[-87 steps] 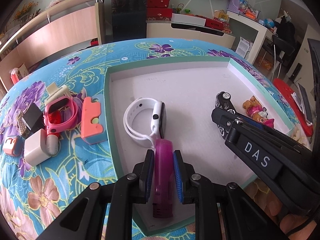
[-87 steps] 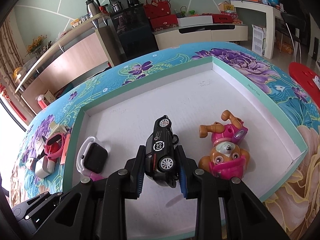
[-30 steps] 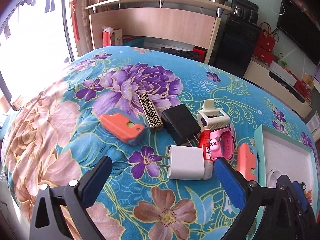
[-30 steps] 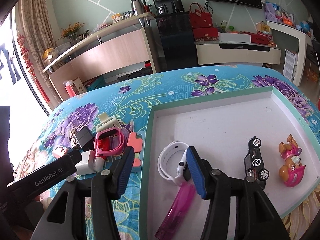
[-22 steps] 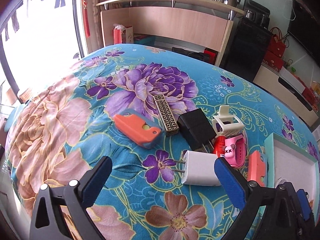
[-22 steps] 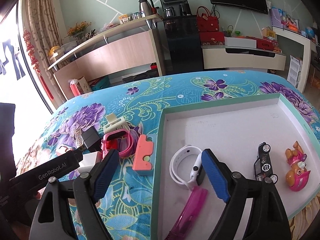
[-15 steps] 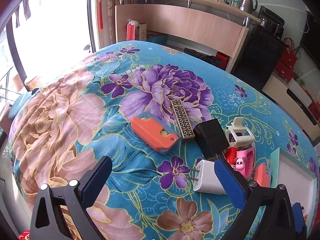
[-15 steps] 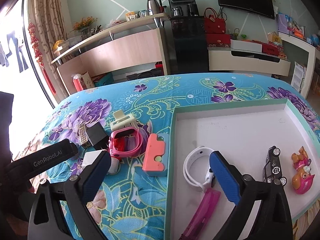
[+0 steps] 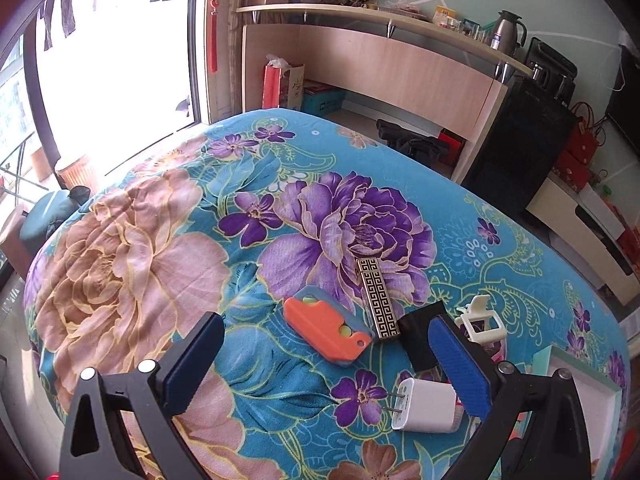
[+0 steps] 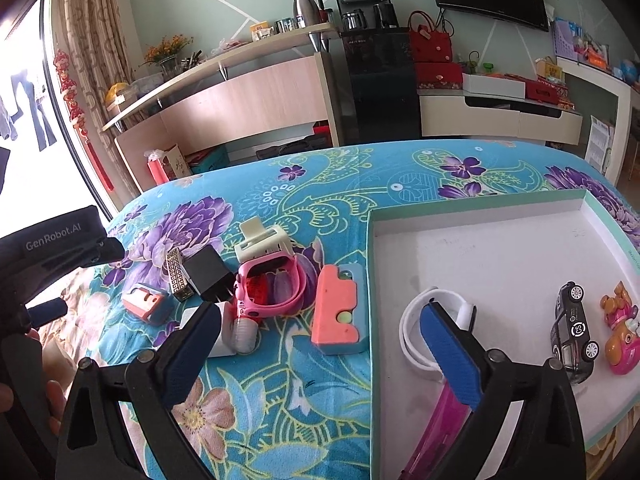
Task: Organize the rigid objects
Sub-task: 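Withdraw both grippers from the tray back toward the pile, then move the left gripper to the orange toy phone while right approaches the white charger, then grasp the orange toy phone with left while right grasps the white charger, then carry the orange toy phone and white charger over the tray with both grippers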
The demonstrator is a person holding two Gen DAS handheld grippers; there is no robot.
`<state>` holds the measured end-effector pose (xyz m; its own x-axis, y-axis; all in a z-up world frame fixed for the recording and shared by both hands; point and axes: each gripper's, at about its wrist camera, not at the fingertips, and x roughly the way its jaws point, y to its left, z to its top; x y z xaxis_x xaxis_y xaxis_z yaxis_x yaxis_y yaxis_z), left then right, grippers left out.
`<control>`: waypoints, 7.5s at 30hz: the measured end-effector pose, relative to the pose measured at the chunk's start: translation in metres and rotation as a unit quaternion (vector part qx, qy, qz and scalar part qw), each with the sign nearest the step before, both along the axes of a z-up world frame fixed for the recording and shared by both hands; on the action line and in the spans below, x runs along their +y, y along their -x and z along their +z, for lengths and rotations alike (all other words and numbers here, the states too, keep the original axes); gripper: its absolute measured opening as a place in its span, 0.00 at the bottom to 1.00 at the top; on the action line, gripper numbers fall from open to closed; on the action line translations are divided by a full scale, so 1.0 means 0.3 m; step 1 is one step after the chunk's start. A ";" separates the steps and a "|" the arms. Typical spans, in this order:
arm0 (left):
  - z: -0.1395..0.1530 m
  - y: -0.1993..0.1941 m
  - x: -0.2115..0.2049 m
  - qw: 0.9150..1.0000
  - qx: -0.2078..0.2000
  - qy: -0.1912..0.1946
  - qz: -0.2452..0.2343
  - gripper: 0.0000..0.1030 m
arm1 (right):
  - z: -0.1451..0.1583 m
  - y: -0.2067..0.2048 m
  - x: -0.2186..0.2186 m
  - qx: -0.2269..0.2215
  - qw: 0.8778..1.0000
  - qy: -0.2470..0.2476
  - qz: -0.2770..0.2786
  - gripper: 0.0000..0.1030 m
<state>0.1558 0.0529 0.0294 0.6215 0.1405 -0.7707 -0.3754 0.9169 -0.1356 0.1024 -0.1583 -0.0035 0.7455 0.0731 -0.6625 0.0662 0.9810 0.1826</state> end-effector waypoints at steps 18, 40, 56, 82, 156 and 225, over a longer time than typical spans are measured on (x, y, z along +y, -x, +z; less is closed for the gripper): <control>-0.100 -0.028 0.051 0.998 0.021 -0.015 -0.065 1.00 | -0.036 0.012 0.076 0.007 0.998 0.060 0.008 0.97; -0.168 -0.052 0.235 0.996 0.036 0.073 -0.038 1.00 | 0.023 -0.033 0.134 0.035 0.996 0.072 0.028 0.97; -0.198 -0.076 0.250 0.994 0.048 0.080 -0.058 1.00 | -0.084 -0.107 0.298 0.052 0.993 0.054 0.086 0.96; -0.206 -0.075 0.237 0.993 0.056 0.082 -0.067 1.00 | -0.092 -0.108 0.351 0.044 0.986 0.047 0.153 0.62; 0.030 -0.021 0.133 0.992 -0.074 -0.008 -0.098 0.72 | 0.029 -0.088 0.246 -0.011 0.994 0.021 0.102 0.57; -0.130 -0.070 -0.901 0.911 0.020 -0.071 -0.407 0.73 | -0.015 0.043 -0.645 0.068 0.966 0.056 -0.243 0.58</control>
<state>0.1769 -0.2174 -0.0095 0.5371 -0.2540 -0.8044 0.4337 0.9010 0.0050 0.0894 -0.3518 -0.0080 0.5782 -0.3423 -0.7406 0.5403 0.8408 0.0332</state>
